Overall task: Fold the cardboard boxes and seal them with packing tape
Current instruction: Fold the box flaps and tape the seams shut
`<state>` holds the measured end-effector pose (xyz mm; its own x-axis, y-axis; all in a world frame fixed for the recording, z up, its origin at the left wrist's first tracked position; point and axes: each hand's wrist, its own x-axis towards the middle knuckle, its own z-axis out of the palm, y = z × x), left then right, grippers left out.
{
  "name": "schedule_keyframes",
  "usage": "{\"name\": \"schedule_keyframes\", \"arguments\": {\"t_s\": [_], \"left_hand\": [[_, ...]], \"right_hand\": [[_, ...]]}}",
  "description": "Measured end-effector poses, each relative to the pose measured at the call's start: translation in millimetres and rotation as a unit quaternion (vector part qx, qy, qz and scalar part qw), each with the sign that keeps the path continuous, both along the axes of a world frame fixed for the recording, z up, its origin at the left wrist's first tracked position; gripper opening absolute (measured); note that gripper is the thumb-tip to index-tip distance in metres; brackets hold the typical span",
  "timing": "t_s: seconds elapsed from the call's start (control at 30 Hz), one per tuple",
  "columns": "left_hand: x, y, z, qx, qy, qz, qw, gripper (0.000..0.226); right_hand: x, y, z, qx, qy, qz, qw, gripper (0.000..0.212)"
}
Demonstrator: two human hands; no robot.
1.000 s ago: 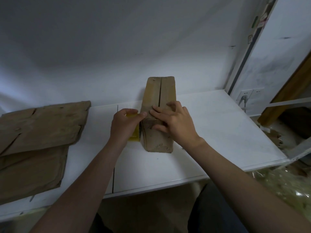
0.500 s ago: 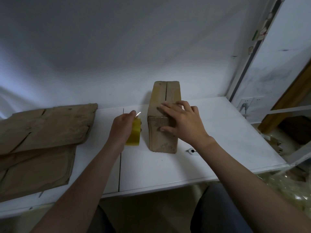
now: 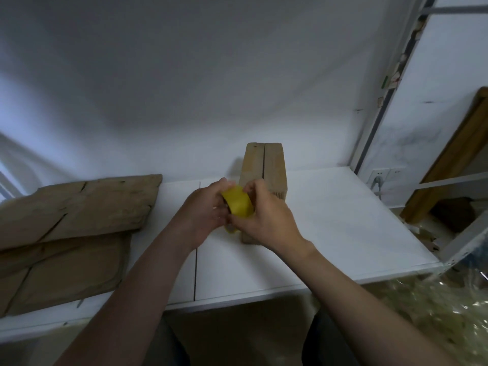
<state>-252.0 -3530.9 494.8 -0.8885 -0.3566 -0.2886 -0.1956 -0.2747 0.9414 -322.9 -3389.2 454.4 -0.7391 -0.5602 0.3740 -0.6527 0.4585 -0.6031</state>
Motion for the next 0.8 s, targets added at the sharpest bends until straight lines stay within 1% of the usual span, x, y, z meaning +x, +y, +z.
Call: {"name": "schedule_keyframes", "arguments": {"t_s": [0.07, 0.13, 0.23, 0.37, 0.47, 0.57, 0.63, 0.7, 0.8], "left_hand": [[3, 0, 2, -0.015, 0.0, 0.012, 1.0, 0.025], [5, 0, 0, -0.057, -0.003, 0.012, 0.998, 0.018], [2, 2, -2, -0.153, 0.003, 0.042, 0.987, 0.017], [-2, 5, 8, -0.21, 0.017, 0.055, 0.976, 0.016], [-5, 4, 15, -0.256, 0.053, 0.063, 0.963, 0.018], [-7, 3, 19, -0.274, 0.082, 0.07, 0.956, 0.015], [-10, 2, 19, -0.29, 0.098, 0.076, 0.949, 0.01], [-12, 2, 18, -0.299, 0.103, 0.075, 0.946, 0.01], [-16, 2, 15, -0.284, 0.095, 0.075, 0.951, 0.018]], "right_hand": [[-1, 4, 5, -0.014, -0.001, 0.009, 1.0, 0.053], [-4, 10, 11, -0.018, 0.008, 0.018, 1.0, 0.049], [-8, 19, 21, -0.011, 0.042, 0.046, 0.998, 0.042], [-13, 37, 40, 0.024, 0.109, 0.102, 0.988, 0.041], [-19, 49, 49, 0.028, 0.129, 0.137, 0.982, 0.039], [-27, 60, 54, 0.021, 0.13, 0.175, 0.976, 0.037], [-31, 66, 57, 0.013, 0.092, 0.186, 0.978, 0.038], [-38, 70, 61, 0.01, 0.063, 0.182, 0.981, 0.04], [-46, 74, 65, 0.037, 0.093, 0.184, 0.978, 0.041]]}}
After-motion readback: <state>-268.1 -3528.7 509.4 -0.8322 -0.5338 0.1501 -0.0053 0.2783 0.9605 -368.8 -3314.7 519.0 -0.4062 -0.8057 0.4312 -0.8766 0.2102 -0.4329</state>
